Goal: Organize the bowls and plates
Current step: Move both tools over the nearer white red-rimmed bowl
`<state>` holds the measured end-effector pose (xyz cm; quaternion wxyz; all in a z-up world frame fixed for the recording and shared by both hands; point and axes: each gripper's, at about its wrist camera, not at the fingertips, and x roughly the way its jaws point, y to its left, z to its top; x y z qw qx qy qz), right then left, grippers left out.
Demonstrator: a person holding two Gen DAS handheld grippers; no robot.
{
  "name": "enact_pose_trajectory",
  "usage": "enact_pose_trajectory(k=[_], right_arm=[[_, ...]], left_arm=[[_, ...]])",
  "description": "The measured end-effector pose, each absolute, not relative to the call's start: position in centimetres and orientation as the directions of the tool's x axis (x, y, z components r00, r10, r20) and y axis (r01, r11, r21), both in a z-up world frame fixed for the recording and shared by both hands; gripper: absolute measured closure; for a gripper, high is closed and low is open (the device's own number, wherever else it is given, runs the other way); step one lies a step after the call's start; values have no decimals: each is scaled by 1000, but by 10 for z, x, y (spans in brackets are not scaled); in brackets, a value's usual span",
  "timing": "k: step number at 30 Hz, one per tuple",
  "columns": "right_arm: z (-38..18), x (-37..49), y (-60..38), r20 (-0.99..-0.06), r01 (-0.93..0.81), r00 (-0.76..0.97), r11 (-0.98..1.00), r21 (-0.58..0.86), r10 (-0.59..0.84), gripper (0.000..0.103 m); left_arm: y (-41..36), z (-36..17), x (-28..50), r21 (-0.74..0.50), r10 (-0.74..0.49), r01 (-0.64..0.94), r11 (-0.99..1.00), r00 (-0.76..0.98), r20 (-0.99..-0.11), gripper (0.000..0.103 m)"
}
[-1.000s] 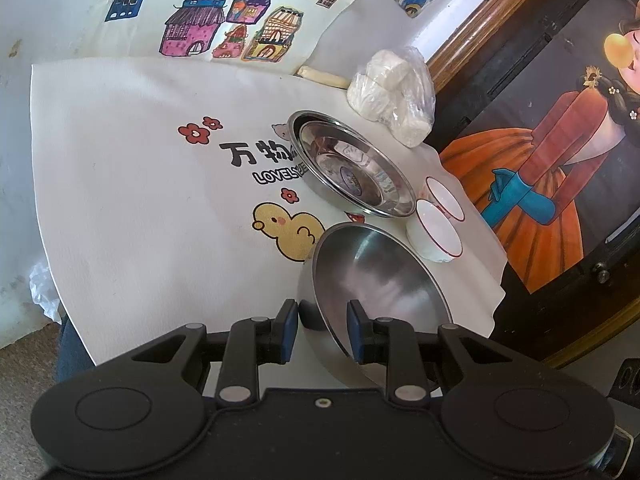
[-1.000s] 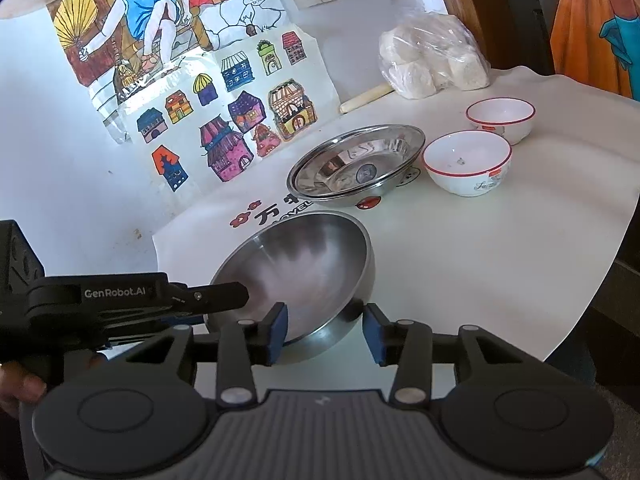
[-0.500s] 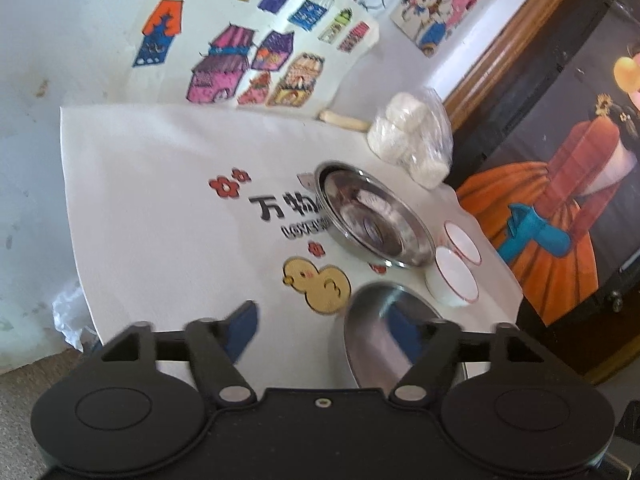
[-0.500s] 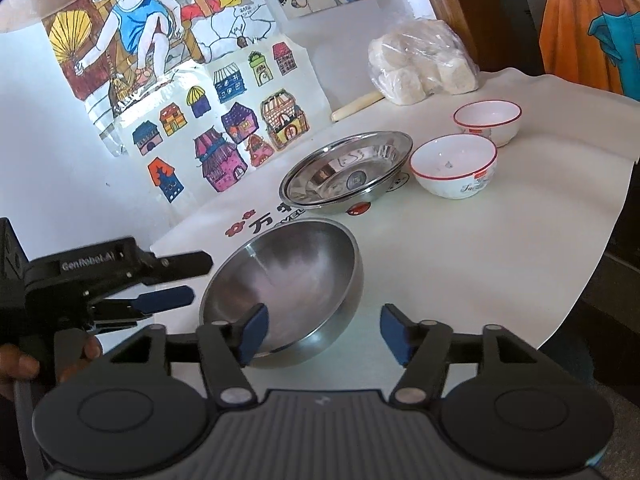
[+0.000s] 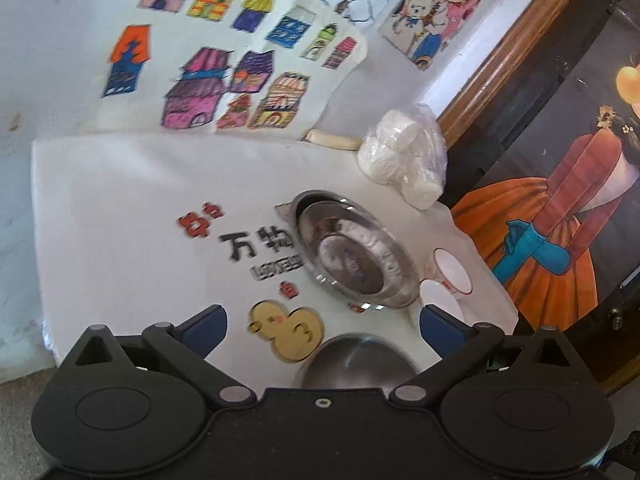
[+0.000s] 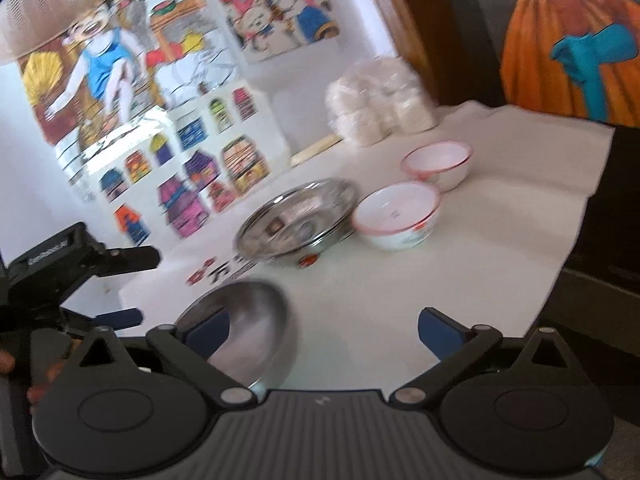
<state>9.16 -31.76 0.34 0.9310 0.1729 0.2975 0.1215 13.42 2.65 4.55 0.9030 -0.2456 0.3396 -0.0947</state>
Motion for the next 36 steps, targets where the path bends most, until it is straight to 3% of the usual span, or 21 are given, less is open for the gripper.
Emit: enact_pose_trajectory(k=[14, 24, 36], right_arm=[[-10, 114, -368, -514, 12, 835, 926, 377, 198, 0], [-23, 121, -390, -540, 76, 829, 927, 367, 146, 0], [-35, 148, -400, -529, 94, 836, 910, 405, 149, 6]], left_arm=[[-71, 65, 194, -552, -523, 174, 816, 631, -573, 1], [-102, 28, 236, -691, -596, 7, 723, 510, -620, 1], [-120, 11, 257, -690, -581, -40, 723, 504, -639, 3]])
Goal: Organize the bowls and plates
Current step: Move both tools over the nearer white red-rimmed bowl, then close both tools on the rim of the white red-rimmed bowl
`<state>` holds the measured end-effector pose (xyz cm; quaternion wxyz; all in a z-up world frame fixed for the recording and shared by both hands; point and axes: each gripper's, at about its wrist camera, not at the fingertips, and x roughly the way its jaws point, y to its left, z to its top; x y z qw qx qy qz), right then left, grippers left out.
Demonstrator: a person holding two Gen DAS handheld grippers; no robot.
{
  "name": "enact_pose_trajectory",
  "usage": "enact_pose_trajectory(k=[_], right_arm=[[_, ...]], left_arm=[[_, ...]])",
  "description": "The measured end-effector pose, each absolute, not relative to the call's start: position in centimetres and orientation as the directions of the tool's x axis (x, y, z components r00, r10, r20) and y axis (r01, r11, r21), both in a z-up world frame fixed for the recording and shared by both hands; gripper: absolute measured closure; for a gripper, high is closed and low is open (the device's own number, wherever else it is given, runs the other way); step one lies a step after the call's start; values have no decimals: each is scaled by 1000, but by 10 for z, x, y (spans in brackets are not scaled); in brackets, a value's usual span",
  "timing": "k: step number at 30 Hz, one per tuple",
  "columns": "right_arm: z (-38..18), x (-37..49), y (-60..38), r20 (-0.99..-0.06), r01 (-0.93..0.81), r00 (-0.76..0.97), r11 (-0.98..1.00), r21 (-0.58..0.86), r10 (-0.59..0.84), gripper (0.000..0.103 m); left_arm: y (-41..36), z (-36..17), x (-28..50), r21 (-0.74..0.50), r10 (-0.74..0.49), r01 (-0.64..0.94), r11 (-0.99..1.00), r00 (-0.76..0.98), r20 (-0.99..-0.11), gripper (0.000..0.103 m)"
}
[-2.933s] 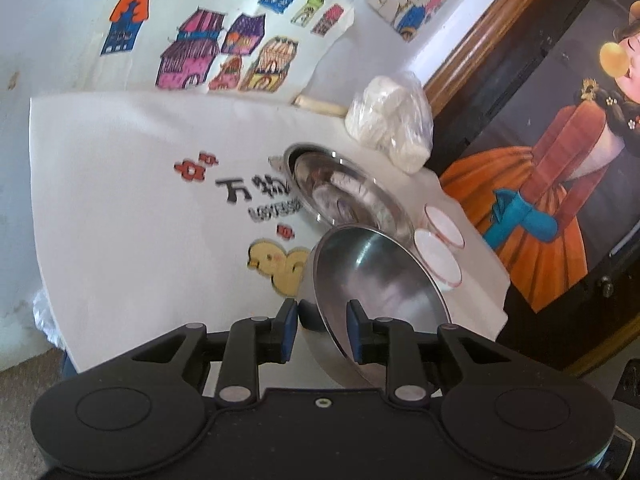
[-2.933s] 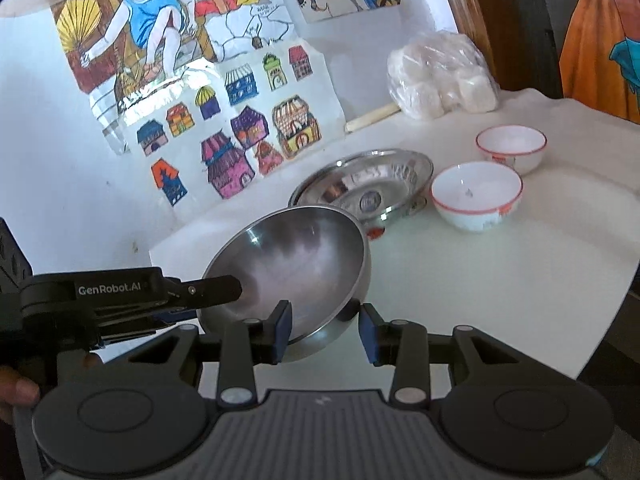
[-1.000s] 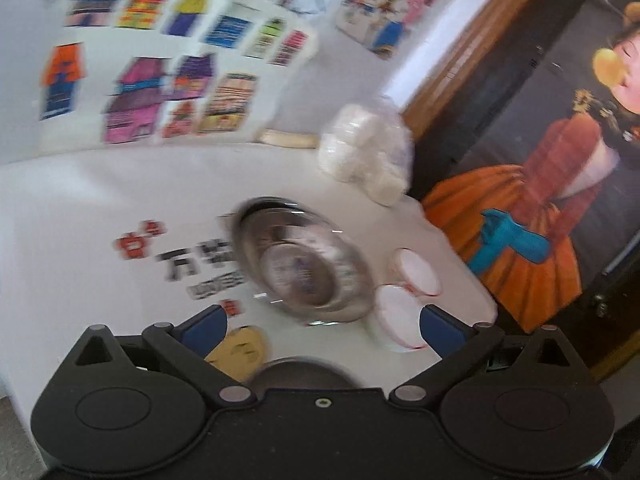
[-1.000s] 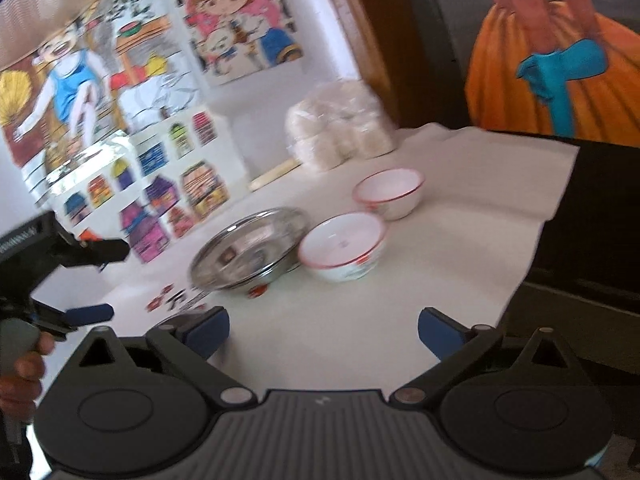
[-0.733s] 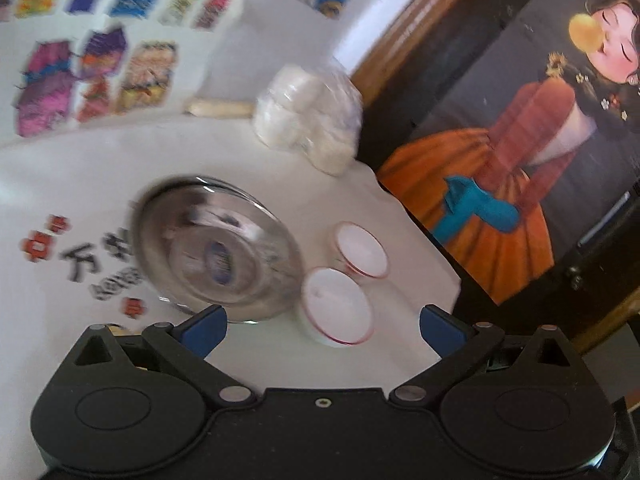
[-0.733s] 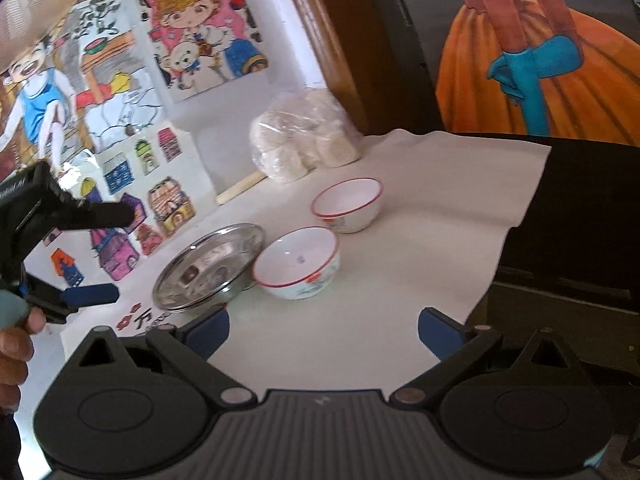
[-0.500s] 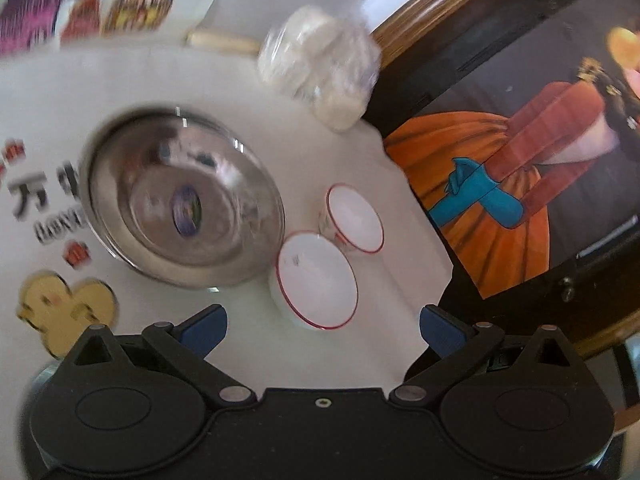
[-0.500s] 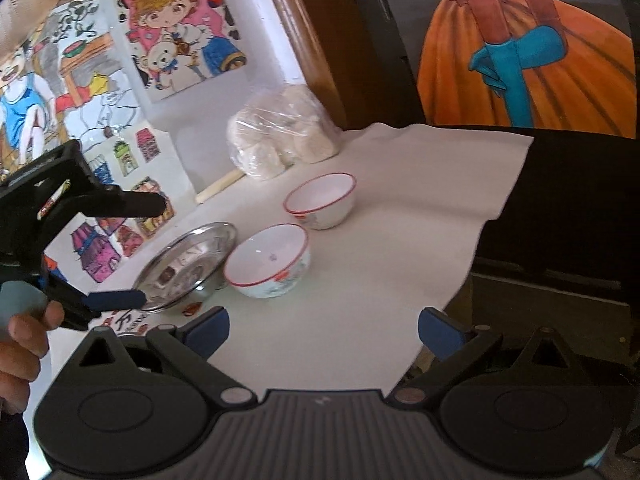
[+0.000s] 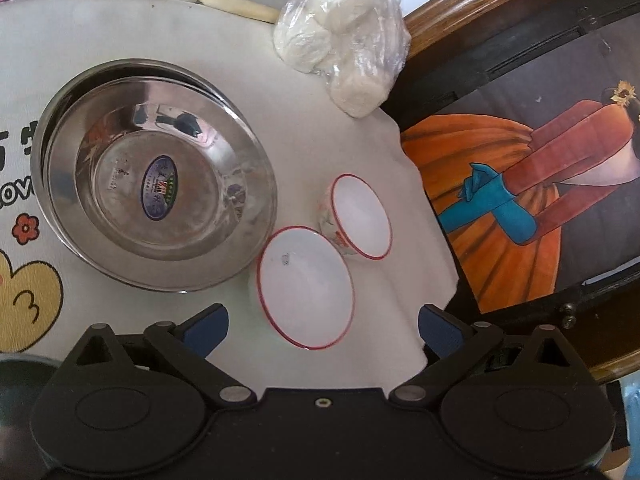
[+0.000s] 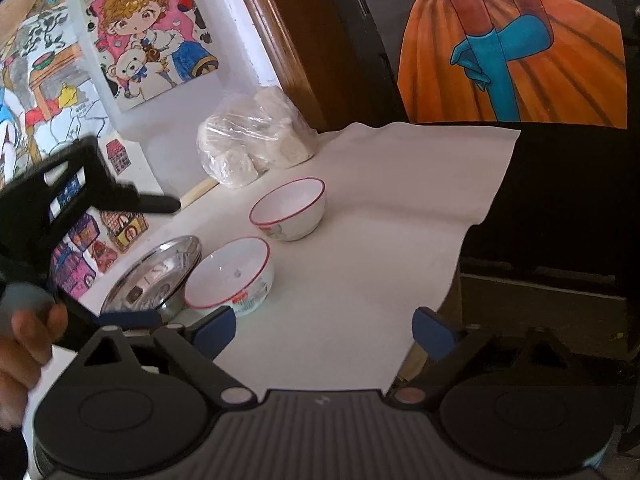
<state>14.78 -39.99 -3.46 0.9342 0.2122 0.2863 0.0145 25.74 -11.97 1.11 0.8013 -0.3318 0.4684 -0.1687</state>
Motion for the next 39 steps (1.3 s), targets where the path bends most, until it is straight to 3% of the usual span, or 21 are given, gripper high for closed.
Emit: enact_pose_trajectory(k=[9, 11, 19, 32, 39], right_arm=[[-35, 174, -397, -495, 72, 850, 890, 449, 181, 16], [-35, 180, -397, -493, 65, 849, 888, 456, 190, 18], [-37, 199, -387, -509, 52, 836, 895, 443, 203, 24], [-46, 221, -376, -541, 60, 814, 894, 444, 213, 60], [-46, 224, -372, -543, 47, 811, 901, 431, 218, 68]], left_arm=[[-121, 4, 259, -693, -588, -34, 720, 500, -635, 13], [-121, 2, 259, -690, -580, -45, 723, 504, -640, 24], [-124, -6, 262, -654, -540, -60, 754, 509, -670, 41], [-127, -9, 262, -591, -466, -80, 803, 536, -704, 69], [-127, -8, 261, -573, -447, -77, 816, 546, -709, 76]])
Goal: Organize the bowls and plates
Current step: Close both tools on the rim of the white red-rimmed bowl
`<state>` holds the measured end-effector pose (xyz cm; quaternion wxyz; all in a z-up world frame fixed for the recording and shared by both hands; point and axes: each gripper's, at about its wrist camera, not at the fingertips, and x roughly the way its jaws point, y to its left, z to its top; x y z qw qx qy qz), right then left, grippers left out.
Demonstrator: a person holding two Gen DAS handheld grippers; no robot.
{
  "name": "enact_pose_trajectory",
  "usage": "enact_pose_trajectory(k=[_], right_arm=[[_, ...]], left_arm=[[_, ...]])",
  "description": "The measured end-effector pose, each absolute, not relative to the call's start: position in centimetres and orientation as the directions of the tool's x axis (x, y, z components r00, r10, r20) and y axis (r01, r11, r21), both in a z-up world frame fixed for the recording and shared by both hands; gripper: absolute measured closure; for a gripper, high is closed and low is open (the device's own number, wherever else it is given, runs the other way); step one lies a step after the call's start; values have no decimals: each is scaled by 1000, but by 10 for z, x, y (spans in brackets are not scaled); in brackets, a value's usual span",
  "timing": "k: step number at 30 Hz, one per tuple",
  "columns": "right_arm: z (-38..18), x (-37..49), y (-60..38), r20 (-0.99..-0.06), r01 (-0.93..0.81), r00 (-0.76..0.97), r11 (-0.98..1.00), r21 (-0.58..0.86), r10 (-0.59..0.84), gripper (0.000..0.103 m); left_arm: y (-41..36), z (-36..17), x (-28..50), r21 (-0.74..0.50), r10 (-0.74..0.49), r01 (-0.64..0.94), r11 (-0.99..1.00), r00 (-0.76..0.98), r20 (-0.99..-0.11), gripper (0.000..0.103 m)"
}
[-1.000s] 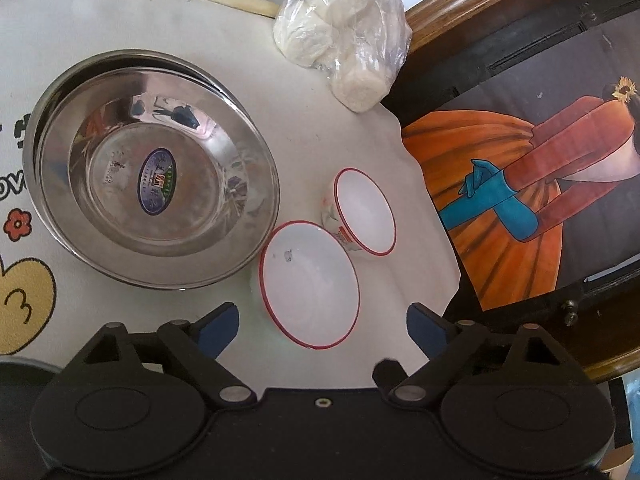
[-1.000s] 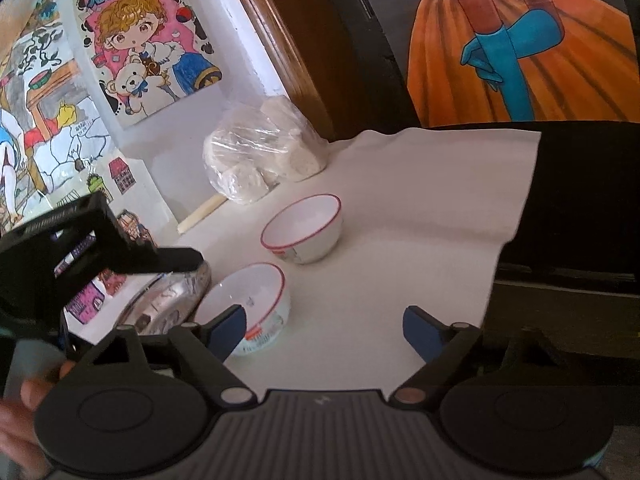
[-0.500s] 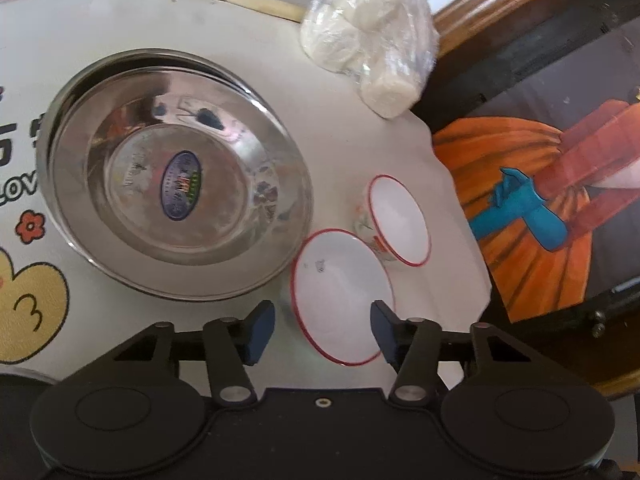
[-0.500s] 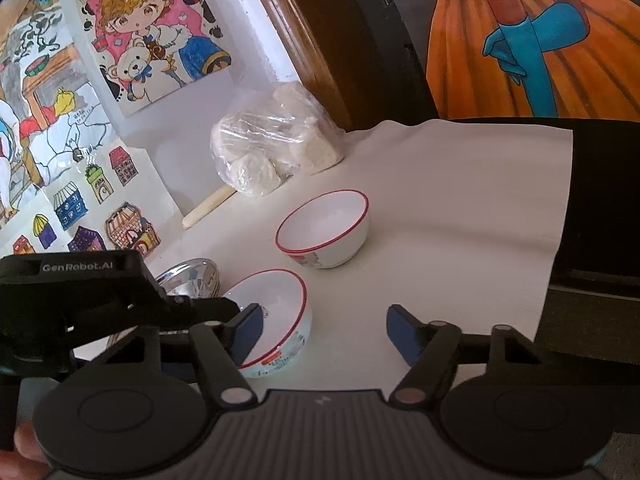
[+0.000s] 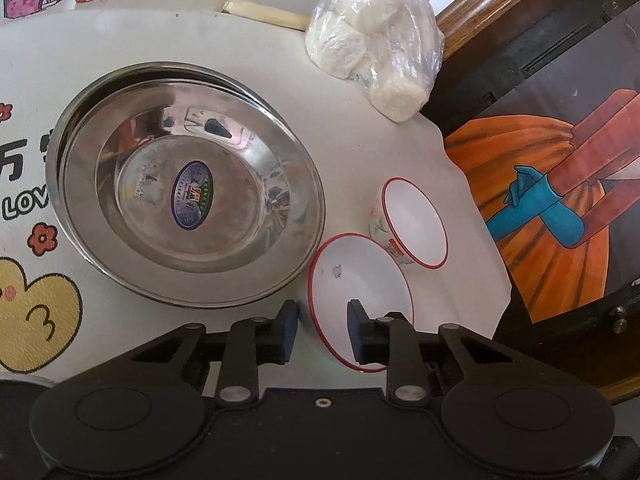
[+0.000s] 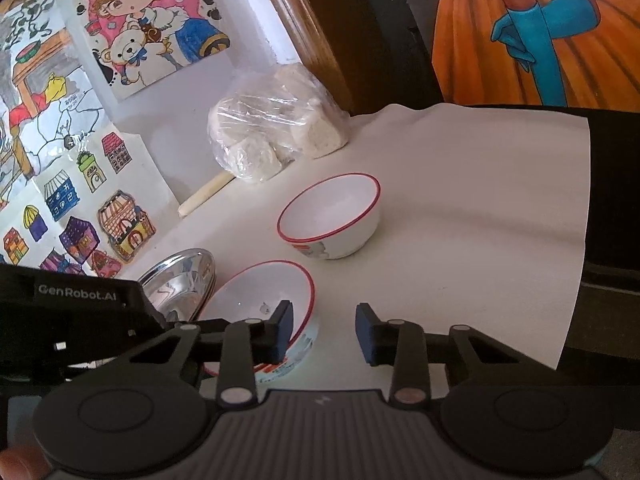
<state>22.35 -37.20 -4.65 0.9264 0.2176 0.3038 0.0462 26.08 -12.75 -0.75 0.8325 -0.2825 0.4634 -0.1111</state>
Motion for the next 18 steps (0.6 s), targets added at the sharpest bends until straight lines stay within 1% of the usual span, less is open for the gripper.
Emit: enact_pose_trajectory(k=[2, 5, 9, 11, 18], right_arm=[[-46, 224, -370, -542, 39, 811, 904, 426, 220, 74], [-45, 223, -367, -541, 30, 811, 907, 420, 223, 80], [-47, 221, -367, -548, 34, 805, 905, 423, 226, 82], [-49, 221, -368, -551, 33, 800, 901, 433, 235, 86], [-50, 214, -370, -541, 36, 807, 895, 444, 236, 87]], left_arm=[[-128, -7, 260, -567, -442, -72, 821, 549, -710, 78], [-129, -6, 259, -561, -440, -61, 825, 554, -707, 79], [-130, -2, 257, -564, -451, -39, 825, 557, -697, 79], [-132, 0, 255, -560, -454, -20, 828, 561, -692, 79], [-136, -1, 252, -541, -452, -4, 841, 544, -707, 79]])
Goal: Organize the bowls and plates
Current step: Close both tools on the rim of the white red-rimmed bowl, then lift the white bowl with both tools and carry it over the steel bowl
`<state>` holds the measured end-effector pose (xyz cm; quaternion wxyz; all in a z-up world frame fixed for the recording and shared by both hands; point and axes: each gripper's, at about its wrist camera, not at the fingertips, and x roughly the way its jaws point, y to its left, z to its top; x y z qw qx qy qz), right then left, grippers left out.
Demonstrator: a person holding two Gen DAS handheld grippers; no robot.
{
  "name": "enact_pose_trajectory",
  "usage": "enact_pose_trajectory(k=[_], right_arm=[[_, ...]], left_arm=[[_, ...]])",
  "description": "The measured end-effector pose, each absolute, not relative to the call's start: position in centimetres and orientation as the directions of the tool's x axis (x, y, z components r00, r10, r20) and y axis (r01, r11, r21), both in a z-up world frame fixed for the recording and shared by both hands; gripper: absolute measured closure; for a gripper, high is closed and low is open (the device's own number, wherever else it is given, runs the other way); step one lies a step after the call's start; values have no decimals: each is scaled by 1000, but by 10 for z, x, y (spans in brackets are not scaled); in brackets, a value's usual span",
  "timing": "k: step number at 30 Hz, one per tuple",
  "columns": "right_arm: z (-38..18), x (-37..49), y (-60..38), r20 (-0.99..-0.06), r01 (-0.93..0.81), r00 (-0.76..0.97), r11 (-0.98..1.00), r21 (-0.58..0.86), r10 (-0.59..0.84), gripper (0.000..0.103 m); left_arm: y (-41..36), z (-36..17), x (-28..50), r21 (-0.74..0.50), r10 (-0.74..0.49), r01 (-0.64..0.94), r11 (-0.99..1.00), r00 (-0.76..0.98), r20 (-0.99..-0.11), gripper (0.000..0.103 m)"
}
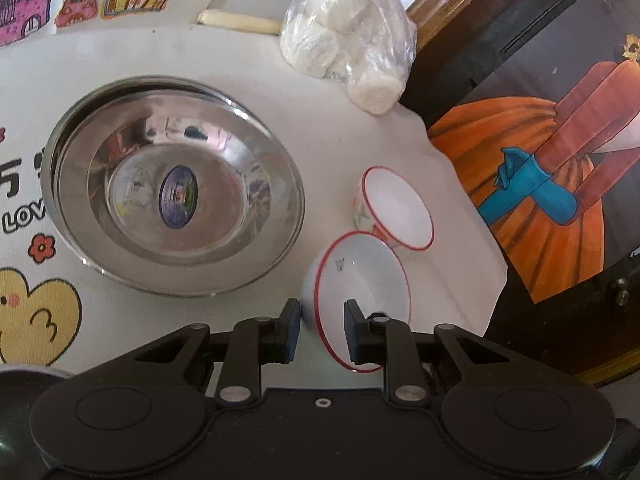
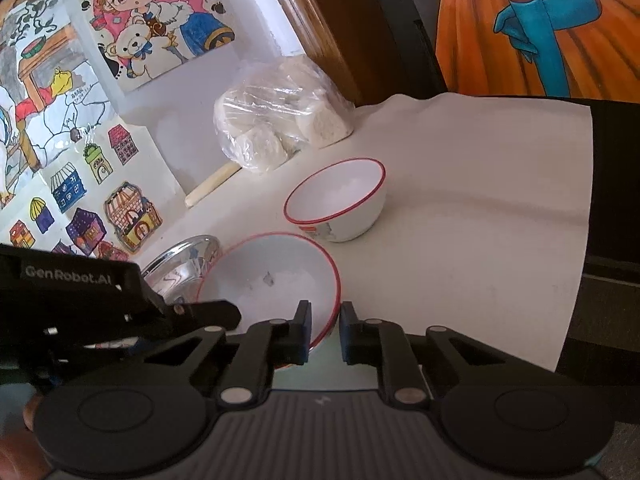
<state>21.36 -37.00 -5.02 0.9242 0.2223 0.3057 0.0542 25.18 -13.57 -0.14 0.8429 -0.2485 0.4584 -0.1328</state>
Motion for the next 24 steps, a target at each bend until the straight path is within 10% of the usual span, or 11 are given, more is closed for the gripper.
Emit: enact_pose_trajectory(k=[24], right_arm=[[-17, 175, -356, -448, -42, 859, 906, 421, 248, 87]], left_arm=[[-116, 26, 201, -537, -455, 96, 838, 665, -592, 79]])
